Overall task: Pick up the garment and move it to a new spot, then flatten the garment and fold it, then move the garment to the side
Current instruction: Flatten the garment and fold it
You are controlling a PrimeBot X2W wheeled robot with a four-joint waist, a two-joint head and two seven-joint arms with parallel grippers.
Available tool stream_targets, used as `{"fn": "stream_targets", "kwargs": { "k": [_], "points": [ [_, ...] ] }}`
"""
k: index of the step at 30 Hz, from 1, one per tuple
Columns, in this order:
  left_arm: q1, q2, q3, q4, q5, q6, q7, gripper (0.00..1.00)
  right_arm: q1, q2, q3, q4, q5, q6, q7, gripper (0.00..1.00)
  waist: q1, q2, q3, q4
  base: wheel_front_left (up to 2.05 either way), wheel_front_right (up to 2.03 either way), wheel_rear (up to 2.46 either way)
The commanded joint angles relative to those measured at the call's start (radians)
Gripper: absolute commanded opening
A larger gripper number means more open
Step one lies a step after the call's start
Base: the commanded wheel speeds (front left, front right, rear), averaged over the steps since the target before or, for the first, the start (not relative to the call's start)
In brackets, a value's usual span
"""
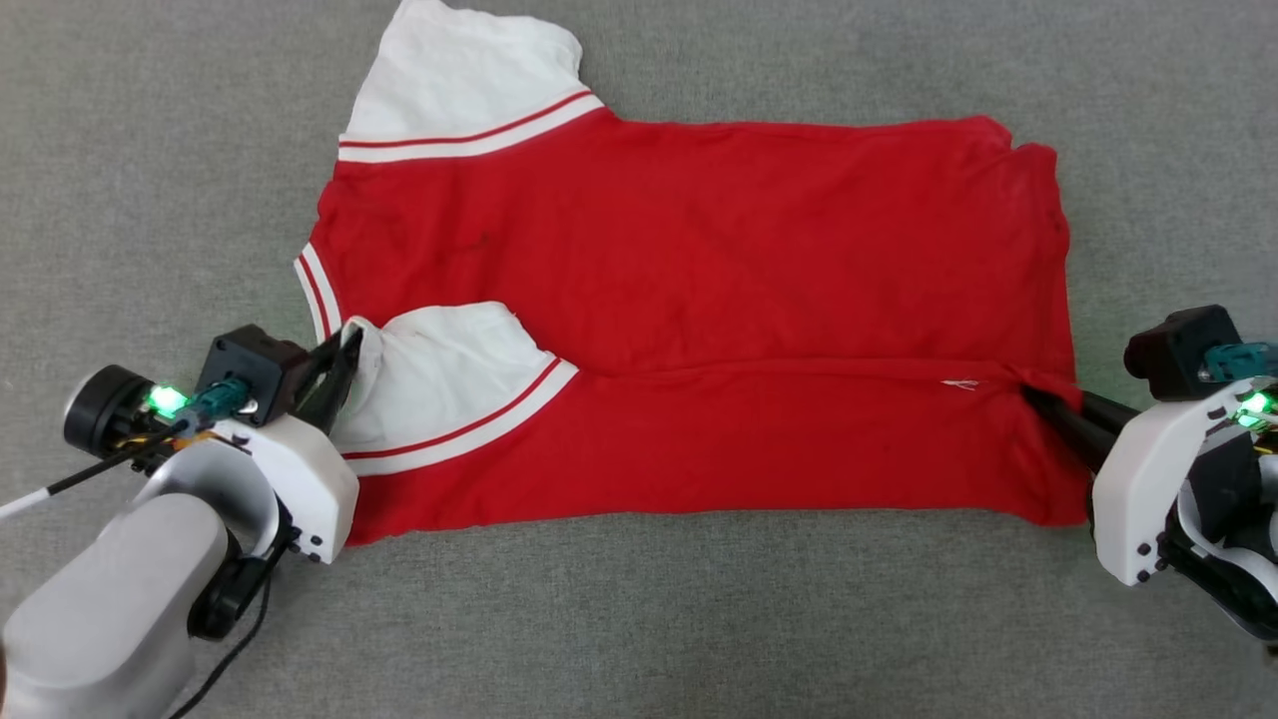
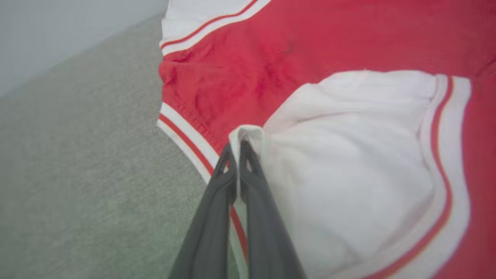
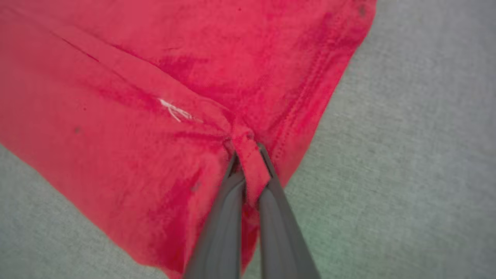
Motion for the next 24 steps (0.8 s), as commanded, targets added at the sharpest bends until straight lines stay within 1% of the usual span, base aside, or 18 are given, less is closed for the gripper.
{"fn": "stream_targets", "kwargs": {
  "k": [1,4,8,9,10,11,12,14,18,20,24],
  "points": [
    [-0.016,-0.015,-0.01,0.038,-0.006,-0.024,-0.001,0.0,-0.027,0.002,0.018,0.025,0.01,-0.001,0.001,0.0,-0.0003,0.0,0.016,0.004,0.0,0.0,0.0],
    [-0.023,-0.045,-0.024,0.102,-0.02,-0.063,-0.007,0.0,-0.042,0.005,0.05,0.064,0.023,-0.001,-0.003,0.0,-0.0003,0.0,0.016,0.008,0.0,0.0,0.0],
    [-0.024,-0.072,-0.036,0.176,-0.032,-0.092,-0.018,0.0,-0.056,0.002,0.067,0.082,0.043,-0.001,-0.028,0.0,-0.0003,0.0,-0.012,0.013,0.0,0.0,0.0],
    [-0.025,-0.075,-0.034,0.189,-0.038,-0.098,-0.021,0.0,-0.056,-0.002,0.07,0.082,0.044,-0.001,-0.034,0.18,-0.0003,0.0,-0.023,0.015,0.0,0.0,0.0],
    [-0.026,-0.08,-0.026,0.2,-0.047,-0.099,-0.028,0.04,-0.055,-0.006,0.07,0.081,0.045,-0.001,-0.043,0.47,-0.0003,0.0,-0.034,0.017,0.0,0.0,0.0],
    [-0.033,-0.081,-0.02,0.203,-0.045,-0.1,-0.043,0.87,-0.054,-0.009,0.069,0.079,0.044,-0.001,-0.051,1.0,-0.0003,0.0,-0.046,0.02,0.0,0.0,0.0],
    [-0.038,-0.083,-0.014,0.205,-0.05,-0.105,-0.052,1.0,-0.049,-0.01,0.063,0.077,0.045,-0.001,-0.063,1.0,-0.0003,0.0,-0.059,0.023,0.0,0.0,0.0],
    [-0.043,-0.082,-0.012,0.206,-0.054,-0.106,-0.053,1.0,-0.043,-0.009,0.058,0.073,0.048,-0.001,-0.073,1.0,-0.0003,0.0,-0.071,0.027,0.0,0.0,0.0],
    [-0.066,-0.059,-0.008,0.19,-0.053,-0.111,-0.037,1.0,-0.013,-0.012,0.04,0.054,0.051,-0.001,-0.093,1.0,-0.0003,0.0,-0.115,0.041,0.0,0.0,0.0],
    [-0.073,-0.054,0.003,0.171,-0.074,-0.113,-0.012,1.0,0.003,-0.014,0.03,0.044,0.049,-0.001,-0.092,1.0,-0.0003,0.0,-0.134,0.048,0.0,0.0,0.0],
    [-0.098,-0.017,0.0,0.112,-0.101,-0.13,0.079,1.0,0.032,-0.012,0.007,0.027,0.042,-0.001,-0.091,1.0,-0.0003,0.0,-0.16,0.059,0.0,0.0,0.0]
  ]
}}
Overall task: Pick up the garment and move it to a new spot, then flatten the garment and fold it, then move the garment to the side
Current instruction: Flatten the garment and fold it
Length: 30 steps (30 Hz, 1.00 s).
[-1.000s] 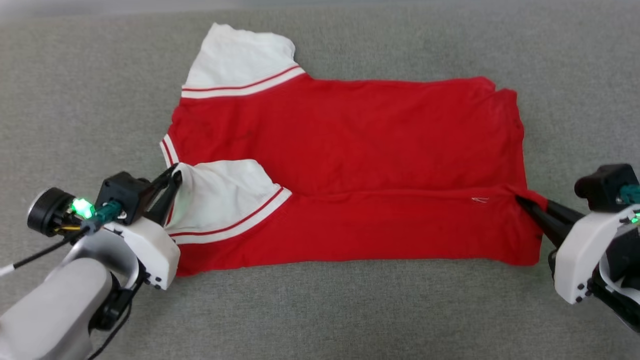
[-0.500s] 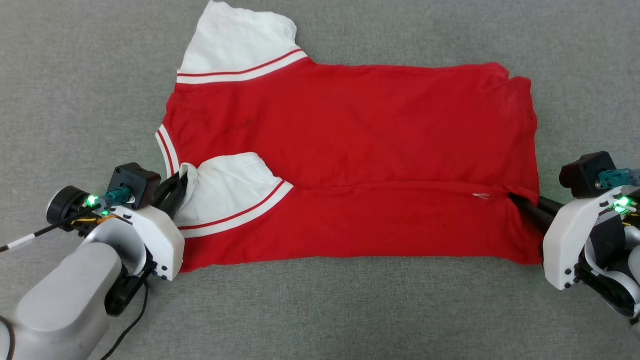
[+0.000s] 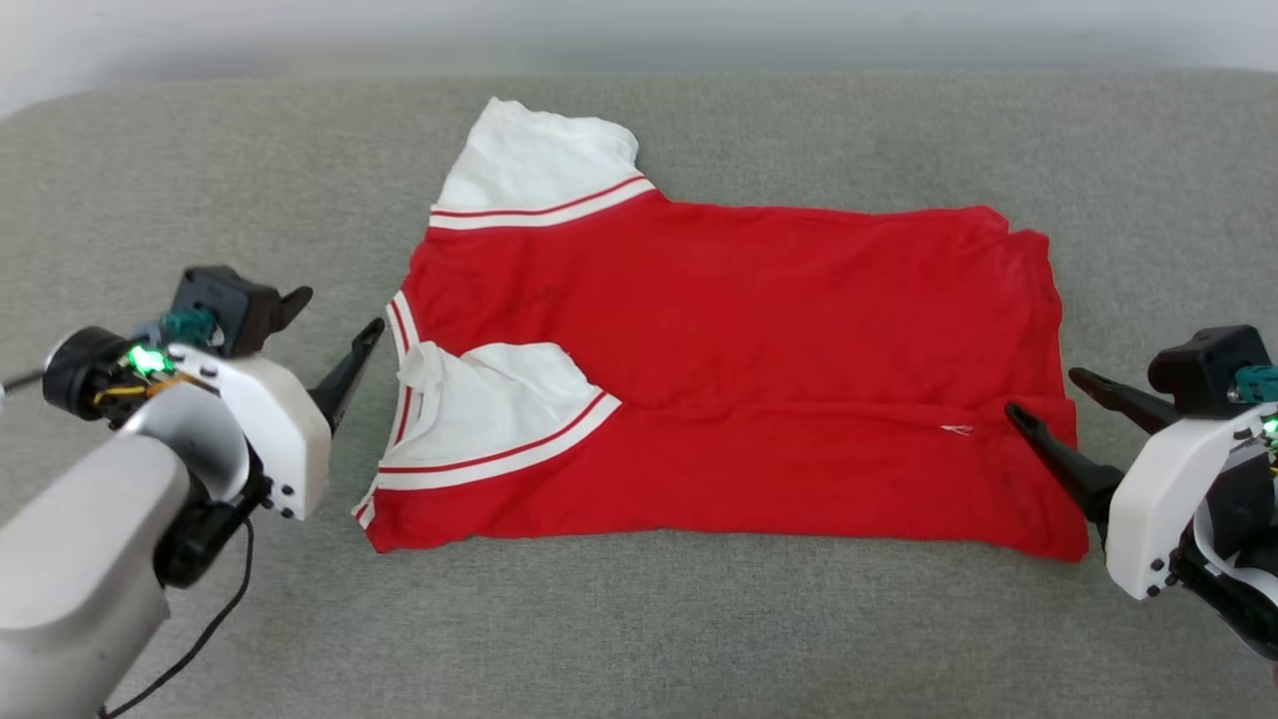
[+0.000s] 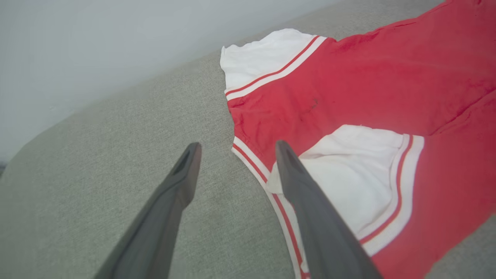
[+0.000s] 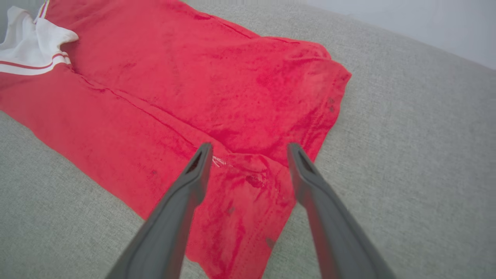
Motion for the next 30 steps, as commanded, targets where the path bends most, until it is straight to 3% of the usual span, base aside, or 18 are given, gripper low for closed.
{"fn": "stream_targets", "kwargs": {
  "k": [1,11,16,21,30],
  "points": [
    [-0.015,0.006,0.0,-0.012,-0.014,-0.006,0.027,1.0,0.018,0.002,-0.006,-0.004,-0.004,-0.001,0.0,1.0,-0.0001,0.0,-0.012,0.008,0.0,0.0,0.0],
    [-0.072,0.067,-0.038,-0.099,-0.239,-0.058,0.508,1.0,0.049,0.029,-0.029,-0.031,-0.028,-0.001,0.022,1.0,-0.0001,0.0,-0.026,0.008,0.0,0.0,0.0],
    [-0.094,0.082,-0.068,-0.108,-0.319,-0.051,0.707,1.0,0.038,0.038,-0.015,-0.038,-0.029,-0.001,0.044,1.0,-0.0001,0.0,-0.015,-0.005,0.0,0.0,0.0],
    [-0.092,0.074,-0.101,-0.09,-0.345,-0.041,0.811,1.0,0.011,0.046,0.006,-0.037,-0.025,-0.001,0.055,1.0,-0.0001,0.0,0.004,-0.027,0.0,0.0,0.0],
    [-0.036,0.05,-0.16,0.003,-0.34,-0.042,0.859,1.0,-0.038,0.056,0.057,-0.015,-0.013,-0.001,0.053,1.0,-0.0001,0.0,0.043,-0.066,0.0,0.0,0.0]
  ]
}}
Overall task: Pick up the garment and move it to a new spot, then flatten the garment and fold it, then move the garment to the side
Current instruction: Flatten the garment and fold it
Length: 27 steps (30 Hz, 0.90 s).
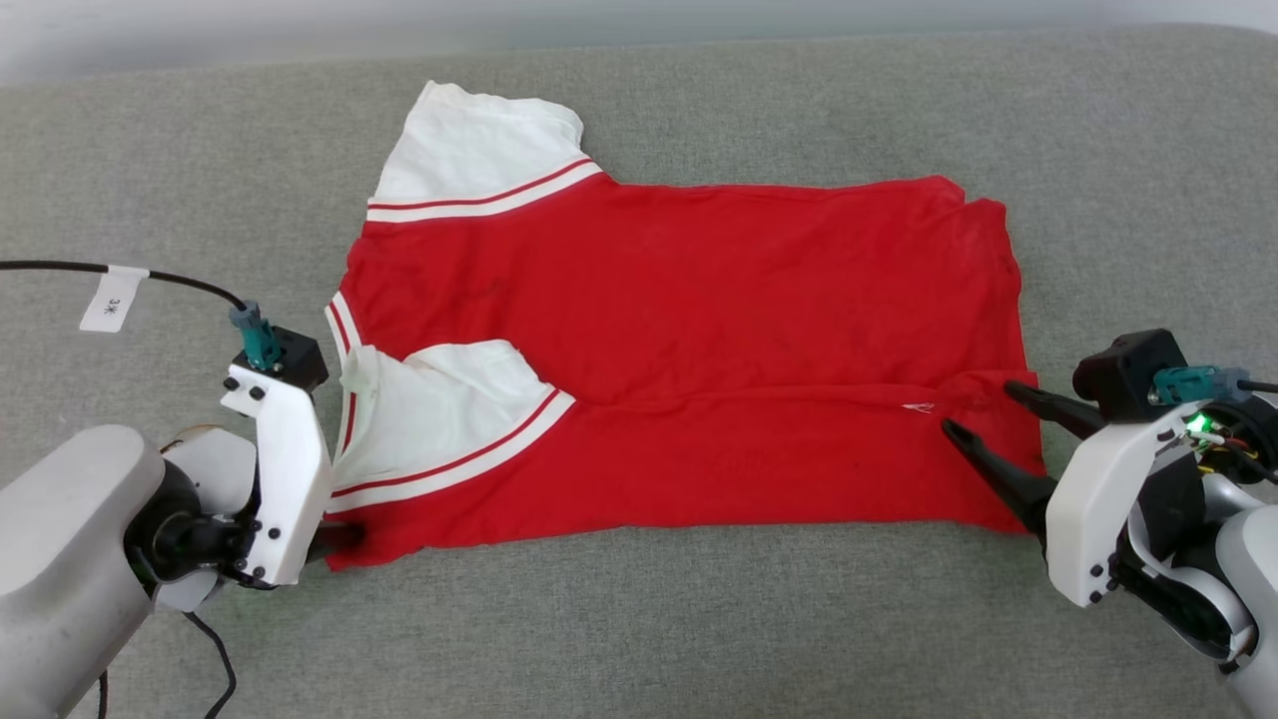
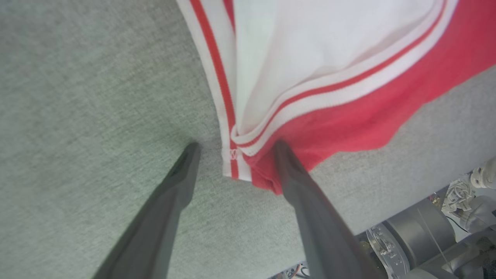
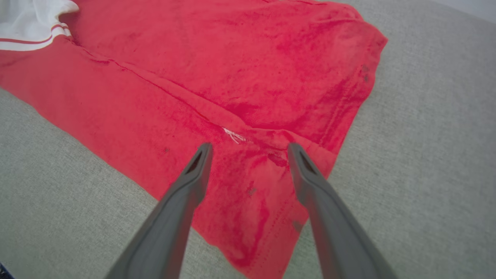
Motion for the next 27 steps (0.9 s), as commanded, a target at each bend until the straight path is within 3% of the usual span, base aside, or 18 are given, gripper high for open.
{"fn": "stream_targets", "kwargs": {
  "k": [1,3,4,5,15,22,27],
  "points": [
    [0.039,-0.015,-0.03,0.025,0.011,-0.005,0.005,1.0,-0.018,0.003,0.005,0.003,0.007,-0.001,-0.005,1.0,0.0,-0.0001,0.008,-0.008,0.0,0.0,0.0],
    [0.052,-0.026,-0.042,0.043,0.008,-0.012,0.003,1.0,-0.032,-0.001,0.009,0.009,0.008,-0.001,-0.008,1.0,0.0,-0.0001,0.01,-0.011,0.0,0.0,0.0],
    [0.053,-0.03,-0.045,0.049,0.012,-0.016,-0.004,0.41,-0.039,-0.003,0.011,0.011,0.008,-0.001,-0.011,1.0,0.0,-0.0001,0.01,-0.012,0.0,0.0,0.0],
    [0.055,-0.035,-0.049,0.055,0.012,-0.02,-0.007,0.0,-0.044,-0.005,0.012,0.012,0.01,-0.001,-0.012,1.0,0.0,-0.0001,0.008,-0.012,0.0,0.0,0.0],
    [0.016,-0.008,-0.04,0.009,0.017,-0.053,-0.058,0.0,-0.15,-0.109,0.015,-0.035,0.022,-0.001,0.062,1.0,0.0,-0.0001,-0.05,0.008,0.0,0.0,0.0],
    [0.005,0.003,-0.041,-0.044,0.009,-0.058,-0.077,0.0,-0.223,-0.231,0.081,-0.085,0.122,-0.001,0.337,1.0,0.0,-0.0001,-0.064,0.024,0.0,0.0,0.0],
    [-0.004,-0.004,-0.05,-0.071,0.019,-0.058,-0.091,0.0,-0.234,-0.267,0.119,-0.073,0.194,-0.001,0.547,1.0,0.0,-0.0001,-0.05,0.039,0.0,0.0,0.0]
  ]
}}
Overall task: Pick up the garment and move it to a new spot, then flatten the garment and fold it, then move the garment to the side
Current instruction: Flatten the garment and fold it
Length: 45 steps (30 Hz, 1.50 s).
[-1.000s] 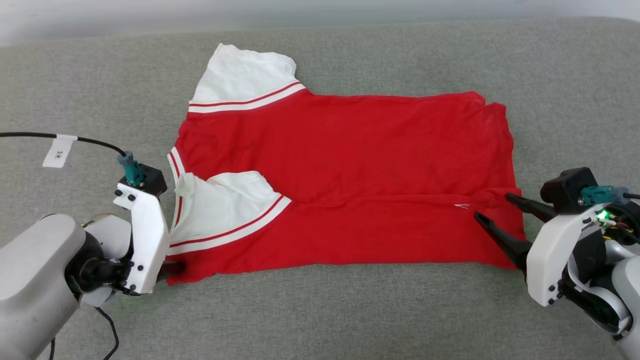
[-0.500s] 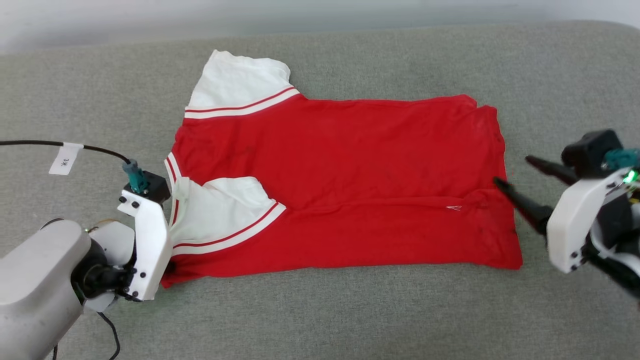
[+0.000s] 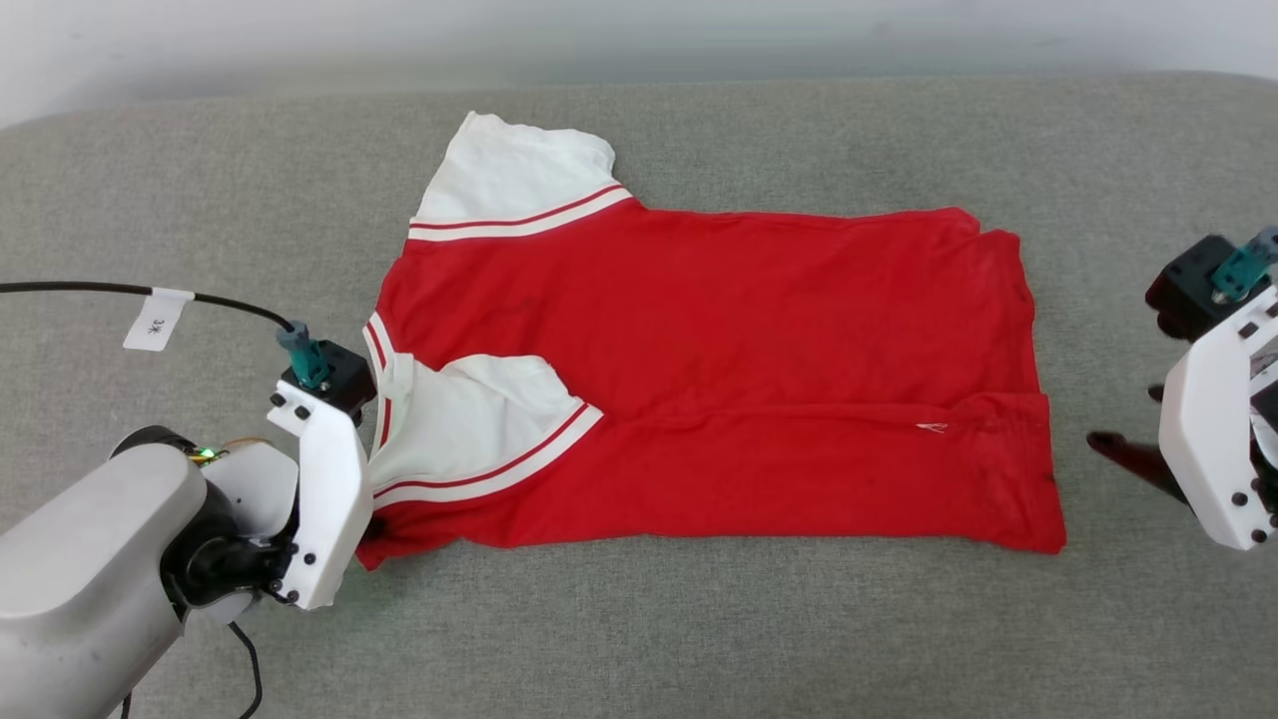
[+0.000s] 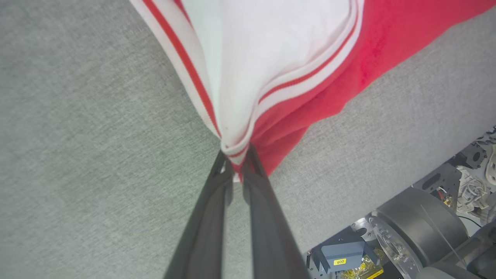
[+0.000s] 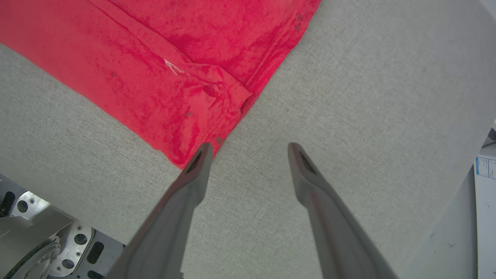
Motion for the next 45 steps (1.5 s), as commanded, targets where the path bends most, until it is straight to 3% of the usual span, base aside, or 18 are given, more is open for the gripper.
{"fn": "stream_targets", "kwargs": {
  "k": [1,7,14,17,18,19,20,28,38,41,45],
  "points": [
    [-0.006,-0.006,-0.006,-0.005,0.005,-0.001,-0.007,0.0,-0.007,0.002,0.009,0.015,0.015,-0.001,0.038,1.0,0.0,0.0,0.01,0.007,0.0,0.0,0.0],
    [-0.031,-0.017,-0.013,-0.018,0.017,-0.002,-0.016,0.0,0.045,0.074,0.018,0.104,0.024,-0.001,0.09,1.0,0.0,0.0,0.042,0.026,0.0,0.0,0.0],
    [-0.05,-0.019,-0.02,-0.026,0.027,-0.003,-0.033,0.0,0.128,0.217,0.061,0.234,0.019,0.0,0.027,1.0,0.0,0.0,0.073,0.04,0.0,0.0,0.0],
    [-0.051,-0.018,-0.029,-0.024,0.03,-0.003,-0.035,0.0,0.144,0.25,0.093,0.257,0.02,0.001,-0.008,1.0,0.0,0.0,0.077,0.041,0.0,0.0,0.0],
    [-0.051,-0.018,-0.031,-0.023,0.03,-0.003,-0.037,0.0,0.137,0.251,0.098,0.258,0.018,0.001,-0.026,0.67,0.0,0.0,0.076,0.041,0.0,0.0,0.0],
    [-0.048,-0.016,-0.032,-0.02,0.029,-0.003,-0.041,0.0,0.127,0.246,0.104,0.258,0.016,0.001,-0.038,0.14,0.0,0.0,0.072,0.039,0.0,0.0,0.0],
    [-0.044,-0.014,-0.032,-0.019,0.026,-0.003,-0.045,0.0,0.116,0.236,0.11,0.25,0.011,0.001,-0.053,0.0,0.0,0.0,0.068,0.037,0.0,0.0,0.0],
    [-0.006,0.01,-0.024,-0.021,-0.007,-0.003,-0.079,0.0,0.073,0.122,0.1,0.168,0.03,-0.001,-0.149,0.0,0.0,0.0,0.002,0.025,0.0,0.0,0.0],
    [0.109,0.085,-0.038,-0.14,-0.058,0.01,-0.109,0.0,0.21,-0.049,0.06,0.018,0.104,-0.001,-0.172,0.0,0.0,0.0,-0.071,0.016,0.0,0.0,0.0],
    [0.161,0.103,-0.053,-0.186,-0.069,0.025,-0.117,0.0,0.272,-0.07,0.027,0.001,0.123,-0.001,-0.17,0.0,0.0,0.0,-0.075,0.012,0.0,0.0,0.0],
    [0.221,0.111,-0.073,-0.217,-0.077,0.046,-0.135,0.0,0.354,-0.043,0.016,0.018,0.128,-0.001,-0.154,0.0,0.0,0.0,-0.068,0.008,0.0,0.0,0.0]
  ]
}}
